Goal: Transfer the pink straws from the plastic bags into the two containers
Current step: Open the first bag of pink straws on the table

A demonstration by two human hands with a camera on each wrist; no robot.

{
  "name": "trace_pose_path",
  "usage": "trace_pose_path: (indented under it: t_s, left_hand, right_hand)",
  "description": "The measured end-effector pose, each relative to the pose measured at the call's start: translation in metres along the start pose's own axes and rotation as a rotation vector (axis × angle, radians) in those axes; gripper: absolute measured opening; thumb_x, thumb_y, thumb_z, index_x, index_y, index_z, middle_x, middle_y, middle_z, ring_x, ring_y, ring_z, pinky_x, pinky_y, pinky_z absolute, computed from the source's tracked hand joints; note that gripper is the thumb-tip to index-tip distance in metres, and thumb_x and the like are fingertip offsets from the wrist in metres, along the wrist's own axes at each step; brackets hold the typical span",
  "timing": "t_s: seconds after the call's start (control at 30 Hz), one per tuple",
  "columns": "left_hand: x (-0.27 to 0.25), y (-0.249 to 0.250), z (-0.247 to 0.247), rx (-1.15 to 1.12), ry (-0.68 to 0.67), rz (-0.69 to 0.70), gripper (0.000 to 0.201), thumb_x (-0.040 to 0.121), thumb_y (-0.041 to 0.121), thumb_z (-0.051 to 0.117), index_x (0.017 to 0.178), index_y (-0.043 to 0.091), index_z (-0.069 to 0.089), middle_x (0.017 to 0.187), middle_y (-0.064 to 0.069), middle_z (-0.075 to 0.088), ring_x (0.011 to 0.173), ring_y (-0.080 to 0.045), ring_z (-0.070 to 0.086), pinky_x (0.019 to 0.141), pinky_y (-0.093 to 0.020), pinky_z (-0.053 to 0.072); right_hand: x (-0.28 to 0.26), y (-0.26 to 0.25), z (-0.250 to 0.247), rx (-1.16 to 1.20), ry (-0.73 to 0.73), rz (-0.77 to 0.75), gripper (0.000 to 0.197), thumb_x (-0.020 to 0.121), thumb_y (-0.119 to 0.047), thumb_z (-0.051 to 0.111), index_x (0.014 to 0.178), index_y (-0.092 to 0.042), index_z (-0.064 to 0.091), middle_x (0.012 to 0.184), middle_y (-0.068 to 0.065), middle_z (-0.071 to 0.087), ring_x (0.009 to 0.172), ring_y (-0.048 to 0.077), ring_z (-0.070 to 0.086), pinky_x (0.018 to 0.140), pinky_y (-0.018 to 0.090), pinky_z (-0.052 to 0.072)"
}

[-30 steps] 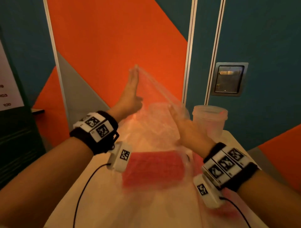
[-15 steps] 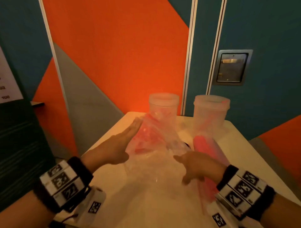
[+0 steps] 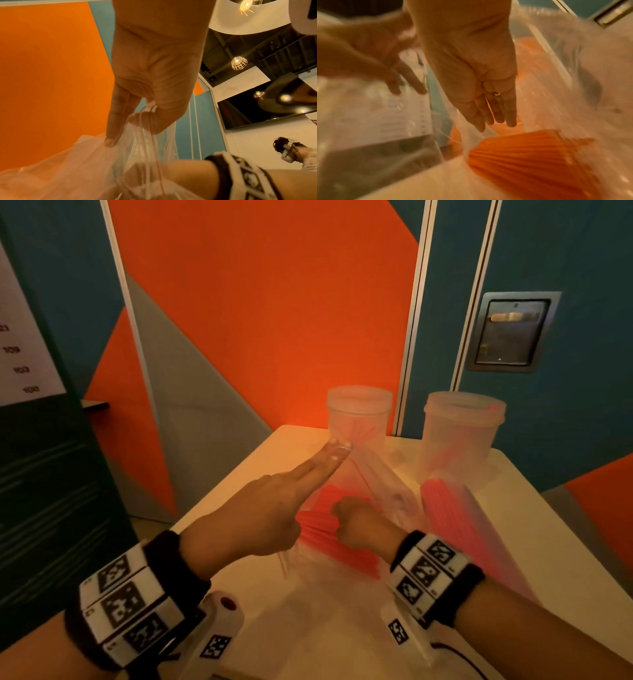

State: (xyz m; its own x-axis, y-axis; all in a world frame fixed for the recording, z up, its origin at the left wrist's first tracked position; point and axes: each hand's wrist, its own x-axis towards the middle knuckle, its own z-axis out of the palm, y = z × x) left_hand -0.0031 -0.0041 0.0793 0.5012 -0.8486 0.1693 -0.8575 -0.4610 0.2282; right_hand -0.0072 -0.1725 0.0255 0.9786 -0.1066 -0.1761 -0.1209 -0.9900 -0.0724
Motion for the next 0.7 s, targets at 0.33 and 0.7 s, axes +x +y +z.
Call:
trace_pose_path:
  t_s: [0.33, 0.7]
  left_hand:
    - [0.002, -0.002, 0.012, 0.036, -0.052, 0.04, 0.121, 0.068, -0.014, 0.045, 0.131, 0.056, -0.031, 0.145, 0.037, -0.026, 0.089, -0.014, 0.058, 0.049, -0.035, 0.041]
    - [0.003, -0.004, 0.014, 0.166, 0.031, 0.028, 0.117, 0.074, -0.008, 0.05, 0.132, 0.055, -0.03, 0.149, 0.032, -0.019, 0.054, -0.009, 0.041, 0.047, -0.033, 0.044]
  right_hand:
    - [0.024, 0.011, 0.055, -0.081, -0.062, 0.091, 0.058, 0.087, -0.025, 0.055, 0.137, -0.007, 0.031, 0.14, 0.015, 0.038, 0.128, 0.031, 0.039, 0.104, 0.038, 0.035]
    - [0.035, 0.002, 0.048, -0.073, -0.131, 0.175, 0.058, 0.095, -0.039, 0.038, 0.142, -0.006, 0.03, 0.151, 0.021, 0.015, 0.134, 0.037, 0.027, 0.109, 0.045, 0.03]
